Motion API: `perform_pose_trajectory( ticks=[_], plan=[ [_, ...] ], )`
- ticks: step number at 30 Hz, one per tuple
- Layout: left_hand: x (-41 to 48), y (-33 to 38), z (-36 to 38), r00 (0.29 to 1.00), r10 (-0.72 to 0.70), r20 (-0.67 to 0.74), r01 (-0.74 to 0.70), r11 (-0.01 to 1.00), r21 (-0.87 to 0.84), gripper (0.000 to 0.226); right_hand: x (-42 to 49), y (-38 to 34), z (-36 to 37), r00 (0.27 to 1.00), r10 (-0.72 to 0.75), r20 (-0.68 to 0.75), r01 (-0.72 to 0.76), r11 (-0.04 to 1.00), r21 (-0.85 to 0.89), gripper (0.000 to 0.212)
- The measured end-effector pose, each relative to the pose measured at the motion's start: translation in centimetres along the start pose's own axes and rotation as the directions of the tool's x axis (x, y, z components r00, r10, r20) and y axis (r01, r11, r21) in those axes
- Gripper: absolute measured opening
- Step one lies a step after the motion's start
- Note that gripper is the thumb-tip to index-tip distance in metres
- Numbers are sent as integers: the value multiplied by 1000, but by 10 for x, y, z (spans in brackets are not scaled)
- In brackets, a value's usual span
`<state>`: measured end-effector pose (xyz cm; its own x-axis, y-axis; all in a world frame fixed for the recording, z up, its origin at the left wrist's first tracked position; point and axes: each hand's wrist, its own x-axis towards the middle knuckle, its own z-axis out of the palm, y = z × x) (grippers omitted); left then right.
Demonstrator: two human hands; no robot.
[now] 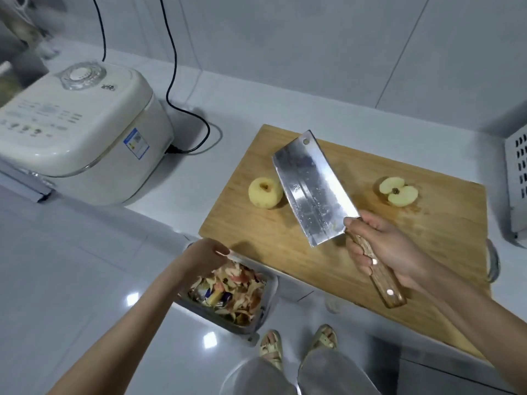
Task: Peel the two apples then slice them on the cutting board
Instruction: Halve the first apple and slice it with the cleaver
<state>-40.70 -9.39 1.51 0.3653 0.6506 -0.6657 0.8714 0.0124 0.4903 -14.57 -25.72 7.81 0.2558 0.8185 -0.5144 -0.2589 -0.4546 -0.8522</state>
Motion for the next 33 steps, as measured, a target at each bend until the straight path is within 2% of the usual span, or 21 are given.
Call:
perform_pose_trajectory(
  ticks=[2, 4, 8, 11, 16, 18, 20, 23, 25, 26, 29, 33],
  plan=[
    [3, 13, -8, 998, 55, -21, -53, 994, 97, 27, -7, 0, 0, 999, -26, -39, 26, 1000, -11, 14],
    [8, 32, -10, 986, 152, -71, -146, 985, 94, 24, -16, 1, -3, 991, -72, -116, 65, 996, -64, 18],
    [23, 91, 11, 924, 359, -132, -359, 933, 23, 24, -31, 5, -20, 925, -263, -276, 157, 922, -354, 17],
    [48, 138, 43, 894, 438, -97, -430, 898, 96, 30, -34, 9, -41, 889, -304, -343, 134, 889, -439, 18],
    [100, 189, 68, 932, 355, -73, -313, 891, 329, 63, -21, 14, -76, 890, -288, -354, 63, 846, -529, 20],
    [116, 199, 70, 957, 291, -20, -272, 916, 296, 69, -12, 19, -91, 902, -272, -334, 47, 834, -550, 19],
    [128, 207, 69, 962, 265, 68, -273, 917, 292, 65, -3, 23, -105, 921, -244, -304, 26, 816, -578, 19],
    [131, 211, 67, 944, 192, 270, -266, 925, 272, 52, 5, 28, -124, 952, -197, -235, 17, 799, -602, 17],
    [124, 211, 73, 932, 169, 319, -249, 941, 228, 51, 6, 30, -138, 957, -203, -205, 30, 778, -628, 17],
    [119, 211, 79, 929, 205, 308, -285, 928, 241, 51, 6, 30, -145, 955, -219, -199, 44, 771, -635, 17],
    [98, 224, 99, 856, 444, 264, -512, 796, 323, 47, 3, 26, -167, 931, -288, -224, 95, 784, -613, 18],
    [72, 268, 148, 664, 646, 378, -727, 676, 122, 40, 2, 18, -196, 849, -387, -360, 126, 810, -573, 35]
  ],
)
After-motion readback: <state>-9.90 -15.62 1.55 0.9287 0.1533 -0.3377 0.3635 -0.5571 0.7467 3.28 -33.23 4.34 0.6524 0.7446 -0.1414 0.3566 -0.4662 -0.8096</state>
